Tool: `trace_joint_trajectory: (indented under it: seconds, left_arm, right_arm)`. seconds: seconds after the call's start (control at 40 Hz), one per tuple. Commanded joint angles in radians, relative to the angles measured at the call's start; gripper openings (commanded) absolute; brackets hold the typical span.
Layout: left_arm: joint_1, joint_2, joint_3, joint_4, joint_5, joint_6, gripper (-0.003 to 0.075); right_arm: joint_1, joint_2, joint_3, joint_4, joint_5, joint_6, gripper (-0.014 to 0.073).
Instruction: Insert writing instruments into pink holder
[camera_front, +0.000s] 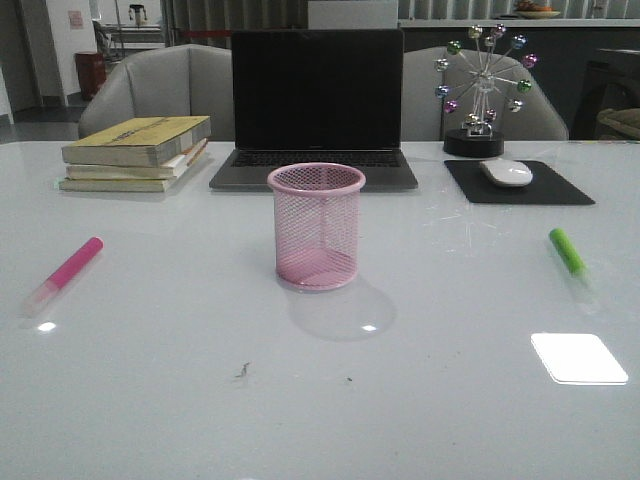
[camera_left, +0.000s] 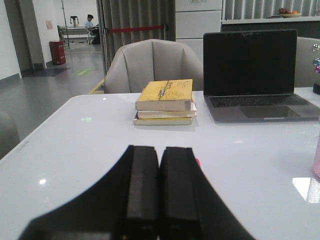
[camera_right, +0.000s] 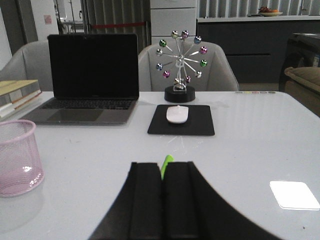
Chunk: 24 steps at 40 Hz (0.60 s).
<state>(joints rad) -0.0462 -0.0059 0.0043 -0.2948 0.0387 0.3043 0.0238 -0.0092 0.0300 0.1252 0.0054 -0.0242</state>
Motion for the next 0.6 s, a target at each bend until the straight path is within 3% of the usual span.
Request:
trace_joint_trajectory:
  seconds: [0.0,0.33,0.58]
  left_arm:
    - [-0.006,-0.022,-0.031,-0.026,-0.100,-0.005,0.0092]
    - [-0.006,0.006,-0.258,0.025,-0.101,-0.005,0.0092]
    - [-0.006,0.163,-0.471,0.030,-0.105,-0.005,0.0092]
  right_arm:
    - [0.003,0.005,-0.030,0.016,-0.112,0.000,0.0028]
    - [0.003,0.030,-0.245,0.016,-0.066,-0.001,0.0028]
    - [0.003,0.170,-0.441,0.015,-0.065,-0.001,0.0028]
